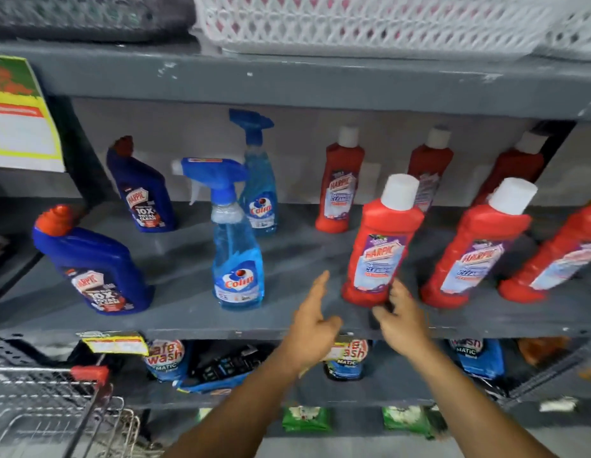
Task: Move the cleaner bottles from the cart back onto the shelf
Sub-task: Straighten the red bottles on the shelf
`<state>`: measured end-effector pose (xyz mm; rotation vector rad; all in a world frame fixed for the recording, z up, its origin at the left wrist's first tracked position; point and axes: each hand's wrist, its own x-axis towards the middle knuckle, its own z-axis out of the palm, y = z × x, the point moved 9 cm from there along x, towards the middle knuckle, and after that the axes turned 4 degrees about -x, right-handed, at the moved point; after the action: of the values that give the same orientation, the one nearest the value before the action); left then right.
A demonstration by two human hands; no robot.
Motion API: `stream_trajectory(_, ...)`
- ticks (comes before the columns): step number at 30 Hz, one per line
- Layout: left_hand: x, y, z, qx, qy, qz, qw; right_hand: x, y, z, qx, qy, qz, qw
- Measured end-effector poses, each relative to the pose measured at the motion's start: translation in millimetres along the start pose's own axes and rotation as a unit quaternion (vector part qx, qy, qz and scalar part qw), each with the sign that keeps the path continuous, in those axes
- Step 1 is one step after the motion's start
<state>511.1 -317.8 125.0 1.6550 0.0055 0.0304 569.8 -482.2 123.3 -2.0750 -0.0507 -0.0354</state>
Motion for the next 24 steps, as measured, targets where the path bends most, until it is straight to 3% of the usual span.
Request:
stream_trajectory(4, 22.0, -19.7, 18.4, 0.051, 0.012, 0.007, 0.999, -9.2, 2.3, 15.2, -0.111, -0.047, -0.044, 0.992)
stream_trajectory(8, 19.2, -22.6, 5.9, 0.101, 0.096, 0.028, 0.990, -8.2, -2.1, 26.1, -0.194, -0.086, -0.089, 0.973)
stream_trajectory(12, 12.3, -17.6, 6.8, 0.074, 0.140, 0.008, 0.987, -13.4, -2.6, 25.0, -0.196, -0.102, -0.112, 0.969)
stream_trajectory(15, 9.4, -14.5, 7.1, 0.078, 0.149, 0.021, 0.985, -20.2, 0.5, 12.6, -0.099, -0.092, -0.119, 0.984)
stream_trajectory(18, 3.6, -16.6, -0.7, 0.082, 0.180, 0.015, 0.980, -34.4, 18.7, -30.5, -0.002, -0.008, -0.107, 0.994)
stream_trajectory(21, -15.7, 4.1, 0.5, 0.145, 0.241, 0.072, 0.957, -31.4, 40.0, -99.0, -0.034, 0.114, -0.096, 0.988)
stream_trajectory(23, -22.6, 29.0, 34.9, 0.204, 0.196, 0.169, 0.944, -11.1, 64.3, -140.3, -0.064, 0.159, -0.043, 0.984)
stream_trajectory(24, -22.0, 34.5, 62.0, 0.210, 0.134, 0.191, 0.950, -0.7, 74.4, -149.7, -0.059, 0.137, -0.006, 0.989)
